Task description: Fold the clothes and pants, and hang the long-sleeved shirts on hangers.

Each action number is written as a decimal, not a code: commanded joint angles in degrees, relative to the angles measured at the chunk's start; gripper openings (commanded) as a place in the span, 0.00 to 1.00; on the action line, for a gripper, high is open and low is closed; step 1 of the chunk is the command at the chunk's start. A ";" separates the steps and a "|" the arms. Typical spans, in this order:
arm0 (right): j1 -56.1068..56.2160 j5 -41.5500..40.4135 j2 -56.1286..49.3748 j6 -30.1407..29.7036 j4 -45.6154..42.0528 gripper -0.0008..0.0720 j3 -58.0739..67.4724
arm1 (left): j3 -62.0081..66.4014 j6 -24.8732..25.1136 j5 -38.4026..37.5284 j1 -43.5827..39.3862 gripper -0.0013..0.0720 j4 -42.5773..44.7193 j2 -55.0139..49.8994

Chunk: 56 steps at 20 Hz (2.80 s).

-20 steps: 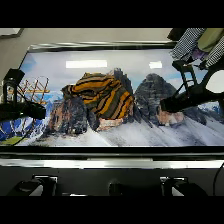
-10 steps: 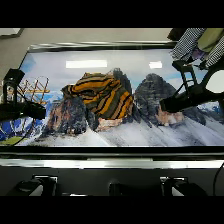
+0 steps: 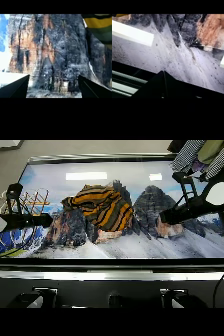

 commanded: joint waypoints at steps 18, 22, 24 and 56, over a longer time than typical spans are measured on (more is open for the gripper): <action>0.07 -6.60 -0.09 5.92 0.81 0.73 -4.04 | 24.04 9.05 22.99 5.55 0.36 -41.42 -52.70; 0.11 -21.29 -2.34 11.39 14.43 0.95 -17.59 | 24.04 9.40 21.31 5.57 0.06 -41.44 -52.30; 0.11 -29.90 -7.17 9.11 26.88 0.96 -22.60 | 24.04 9.57 20.90 5.57 0.06 -41.42 -52.00; -7.02 -27.63 22.10 3.72 10.78 0.05 14.38 | 26.67 7.82 18.51 5.92 0.05 -31.04 11.63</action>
